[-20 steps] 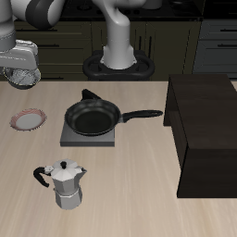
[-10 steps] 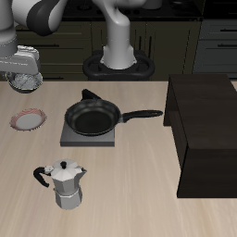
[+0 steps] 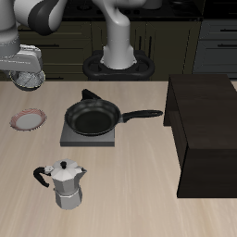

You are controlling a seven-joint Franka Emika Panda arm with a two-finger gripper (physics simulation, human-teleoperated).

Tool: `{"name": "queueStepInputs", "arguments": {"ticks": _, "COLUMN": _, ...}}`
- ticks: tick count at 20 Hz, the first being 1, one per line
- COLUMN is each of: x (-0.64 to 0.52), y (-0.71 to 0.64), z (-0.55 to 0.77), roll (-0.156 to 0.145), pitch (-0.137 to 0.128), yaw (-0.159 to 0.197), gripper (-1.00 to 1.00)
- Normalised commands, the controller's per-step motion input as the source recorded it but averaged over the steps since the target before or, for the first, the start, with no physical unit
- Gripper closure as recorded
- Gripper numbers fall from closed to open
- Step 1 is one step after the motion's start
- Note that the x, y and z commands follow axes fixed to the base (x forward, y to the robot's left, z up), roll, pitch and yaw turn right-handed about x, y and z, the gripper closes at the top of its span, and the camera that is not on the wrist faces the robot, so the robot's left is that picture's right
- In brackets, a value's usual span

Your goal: Place the bowl on the plate

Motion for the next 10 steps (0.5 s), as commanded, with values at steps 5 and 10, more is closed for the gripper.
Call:
{"name": "queueStepInputs", "arguments": {"ticks": 5, "x": -0.18, "y": -0.05, "z": -0.12, "roll": -0.010, "pitch": -0.001, "yaw": 0.004, "gripper": 1.00}}
{"name": "queueStepInputs", "arguments": {"ticks": 10, "x": -0.04, "y": -0.08, "z": -0.17, "roll": -0.009, "pitch": 0.016, "yaw": 0.001, "gripper": 1.00}}
